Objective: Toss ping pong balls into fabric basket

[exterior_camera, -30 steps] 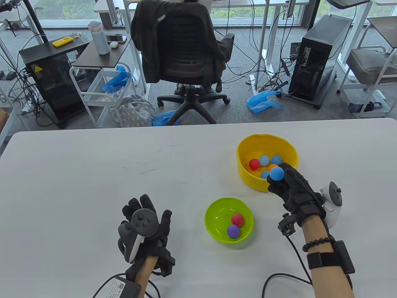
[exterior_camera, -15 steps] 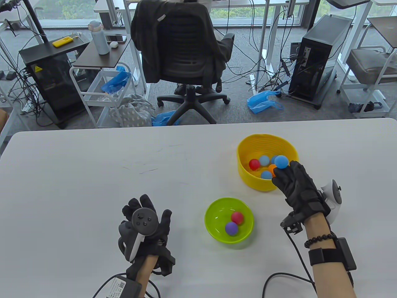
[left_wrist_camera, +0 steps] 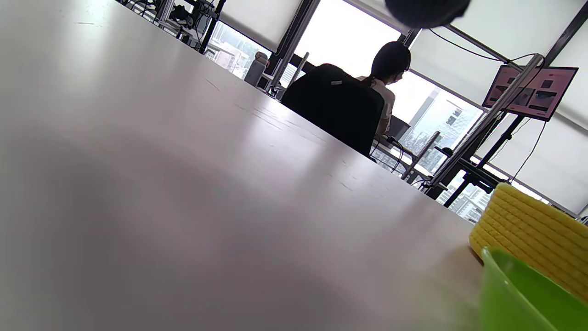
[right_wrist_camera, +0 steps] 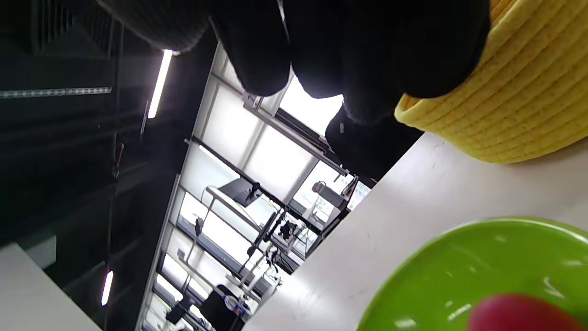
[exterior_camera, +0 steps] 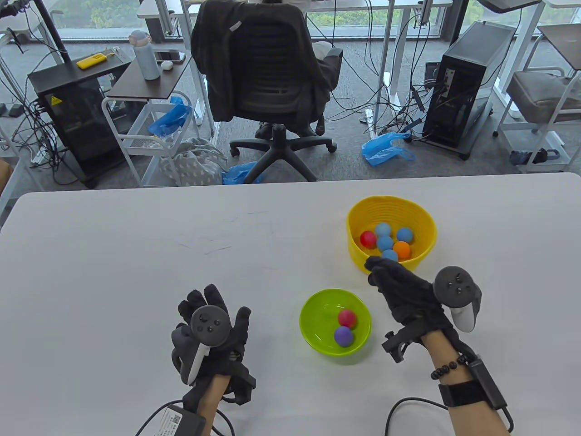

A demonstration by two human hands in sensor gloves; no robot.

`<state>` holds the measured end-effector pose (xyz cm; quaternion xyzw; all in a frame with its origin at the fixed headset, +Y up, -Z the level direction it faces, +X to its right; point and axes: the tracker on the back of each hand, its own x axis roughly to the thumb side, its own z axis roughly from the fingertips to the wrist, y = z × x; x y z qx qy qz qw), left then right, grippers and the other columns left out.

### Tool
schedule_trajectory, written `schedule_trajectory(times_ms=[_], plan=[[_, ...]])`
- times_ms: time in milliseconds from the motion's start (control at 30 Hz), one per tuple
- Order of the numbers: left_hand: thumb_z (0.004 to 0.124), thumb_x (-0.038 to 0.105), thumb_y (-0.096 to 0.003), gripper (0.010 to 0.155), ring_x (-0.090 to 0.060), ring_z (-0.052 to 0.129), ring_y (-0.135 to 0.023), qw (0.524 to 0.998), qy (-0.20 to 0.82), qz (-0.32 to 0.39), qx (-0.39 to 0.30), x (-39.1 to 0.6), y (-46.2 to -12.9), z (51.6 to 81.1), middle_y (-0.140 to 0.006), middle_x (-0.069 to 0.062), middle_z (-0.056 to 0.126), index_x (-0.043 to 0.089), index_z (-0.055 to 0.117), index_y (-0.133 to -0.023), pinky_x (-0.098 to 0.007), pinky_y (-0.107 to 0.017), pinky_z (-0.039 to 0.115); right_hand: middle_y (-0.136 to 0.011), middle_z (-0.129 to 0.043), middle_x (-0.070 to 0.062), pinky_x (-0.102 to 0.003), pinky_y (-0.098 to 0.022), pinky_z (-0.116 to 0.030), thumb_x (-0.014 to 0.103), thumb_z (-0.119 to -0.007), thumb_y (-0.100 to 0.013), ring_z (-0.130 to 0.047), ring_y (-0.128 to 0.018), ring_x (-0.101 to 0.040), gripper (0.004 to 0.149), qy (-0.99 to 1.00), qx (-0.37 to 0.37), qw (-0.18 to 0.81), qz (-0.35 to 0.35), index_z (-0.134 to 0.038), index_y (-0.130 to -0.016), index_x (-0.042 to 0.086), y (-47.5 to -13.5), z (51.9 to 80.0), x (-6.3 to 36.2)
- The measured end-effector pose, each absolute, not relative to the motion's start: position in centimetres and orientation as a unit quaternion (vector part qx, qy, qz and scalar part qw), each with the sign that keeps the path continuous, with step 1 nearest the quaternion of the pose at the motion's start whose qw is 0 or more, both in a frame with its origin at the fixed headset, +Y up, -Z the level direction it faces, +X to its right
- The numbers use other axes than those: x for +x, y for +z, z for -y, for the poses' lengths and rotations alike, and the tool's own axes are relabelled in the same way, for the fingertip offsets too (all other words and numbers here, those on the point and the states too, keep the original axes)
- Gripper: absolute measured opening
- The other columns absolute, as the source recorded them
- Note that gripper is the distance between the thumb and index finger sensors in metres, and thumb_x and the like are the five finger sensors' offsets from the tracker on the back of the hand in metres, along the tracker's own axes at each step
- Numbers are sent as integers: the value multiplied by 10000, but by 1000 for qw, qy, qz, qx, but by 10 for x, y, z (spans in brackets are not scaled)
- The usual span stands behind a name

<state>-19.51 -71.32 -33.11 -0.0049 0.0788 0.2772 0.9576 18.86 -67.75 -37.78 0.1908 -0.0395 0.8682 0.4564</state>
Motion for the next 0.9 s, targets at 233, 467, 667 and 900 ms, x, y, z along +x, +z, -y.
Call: schedule_trajectory(times_ms=[233, 467, 667, 900], plan=[[642, 510, -598, 841, -559, 21, -1036, 956, 283, -79, -1, -197, -331, 713, -1164, -259, 25, 105, 149, -1146, -790, -678, 133, -999, -785, -248, -582, -528, -796, 476, -694, -568, -910, -722, -480, 528, 945, 251, 200, -62, -825, -943, 128, -358, 688, 121], [642, 509, -597, 840, -558, 19, -1037, 955, 287, -80, 1, -198, -331, 713, -1164, -257, 25, 106, 150, -1146, -790, -678, 132, -1032, -751, -252, -597, -546, -776, 474, -691, -571, -888, -747, -496, 543, 954, 253, 115, -111, -792, -980, 131, -353, 708, 93], [643, 509, -597, 841, -560, 20, -1036, 954, 288, -79, 2, -199, -331, 713, -1163, -259, 25, 106, 150, -1146, -790, -678, 133, -1046, -735, -252, -604, -551, -776, 460, -702, -569, -878, -765, -507, 545, 953, 252, 98, -132, -782, -987, 119, -354, 721, 82], [643, 509, -597, 840, -558, 20, -1037, 954, 288, -79, 3, -199, -331, 713, -1163, -259, 26, 106, 151, -1146, -790, -677, 132, -1054, -716, -244, -594, -570, -767, 330, -760, -565, -868, -785, -490, 504, 953, 245, 98, -149, -721, -1020, 117, -360, 734, 76]])
